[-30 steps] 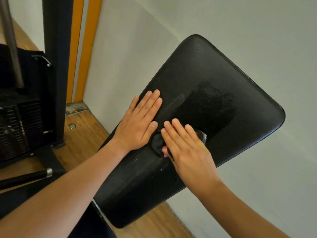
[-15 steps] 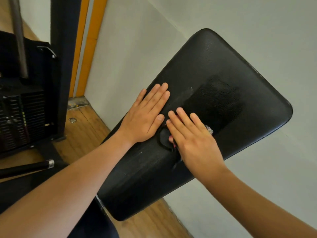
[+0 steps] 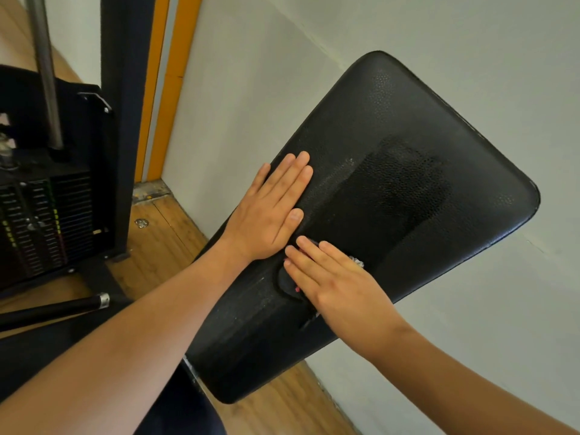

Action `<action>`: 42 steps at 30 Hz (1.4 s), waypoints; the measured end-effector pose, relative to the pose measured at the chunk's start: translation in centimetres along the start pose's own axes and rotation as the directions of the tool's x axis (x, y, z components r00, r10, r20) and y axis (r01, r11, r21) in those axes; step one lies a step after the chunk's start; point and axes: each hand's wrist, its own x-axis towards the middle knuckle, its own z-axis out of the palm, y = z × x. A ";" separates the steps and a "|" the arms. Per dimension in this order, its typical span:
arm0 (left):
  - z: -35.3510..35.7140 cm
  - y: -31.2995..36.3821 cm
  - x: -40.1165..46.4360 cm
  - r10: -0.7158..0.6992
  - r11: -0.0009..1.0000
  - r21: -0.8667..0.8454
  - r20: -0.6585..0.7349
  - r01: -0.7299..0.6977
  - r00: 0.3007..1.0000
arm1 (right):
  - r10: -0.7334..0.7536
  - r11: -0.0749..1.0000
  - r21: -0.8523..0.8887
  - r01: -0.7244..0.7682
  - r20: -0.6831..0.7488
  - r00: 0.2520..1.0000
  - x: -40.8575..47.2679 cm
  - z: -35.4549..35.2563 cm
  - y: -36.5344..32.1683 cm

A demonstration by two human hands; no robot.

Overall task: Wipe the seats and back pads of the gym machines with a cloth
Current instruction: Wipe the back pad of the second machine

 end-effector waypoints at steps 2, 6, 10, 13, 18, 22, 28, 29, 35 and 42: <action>0.0 0.0 0.0 -0.004 1.000 0.001 0.010 0.004 1.000 | -0.062 0.998 -0.004 0.062 -0.020 0.998 -0.4 -0.6 0.5; -0.2 0.1 -0.1 -0.007 1.000 -0.002 0.003 0.007 1.000 | -0.031 0.995 0.086 0.041 -0.121 0.992 -0.9 -1.4 1.6; -0.1 0.2 0.0 -0.018 1.000 -0.010 -0.004 0.017 1.000 | 0.293 0.944 0.261 -0.205 -0.369 0.882 -1.0 -5.3 5.1; 0.1 0.0 0.0 -0.024 1.000 -0.001 0.009 0.024 1.000 | 0.444 0.896 0.236 -0.376 -0.433 0.784 -0.6 -6.9 8.2; 0.1 0.0 0.0 -0.022 1.000 0.002 0.011 0.022 1.000 | 0.459 0.887 0.127 -0.444 -0.344 0.819 0.6 -5.3 7.7; 0.0 -0.1 0.0 -0.009 1.000 -0.004 0.001 0.009 1.000 | 0.286 0.956 0.029 -0.290 -0.282 0.916 1.0 -2.8 3.7; 0.0 0.0 0.0 -0.013 1.000 -0.014 0.003 0.013 1.000 | 0.126 0.992 0.058 -0.117 -0.194 0.973 0.3 -2.3 3.2; 0.0 0.0 0.0 -0.015 1.000 -0.016 0.003 0.015 1.000 | 0.095 0.995 0.035 -0.090 -0.174 0.980 0.0 -2.6 3.7; 0.1 0.0 0.0 -0.026 1.000 -0.016 0.003 0.026 1.000 | 0.073 0.997 -0.023 -0.076 -0.105 0.992 -0.2 -3.6 5.8; 0.1 0.0 0.0 -0.030 1.000 -0.007 0.010 0.030 0.999 | 0.354 0.935 0.157 -0.317 -0.392 0.849 0.9 -8.1 9.8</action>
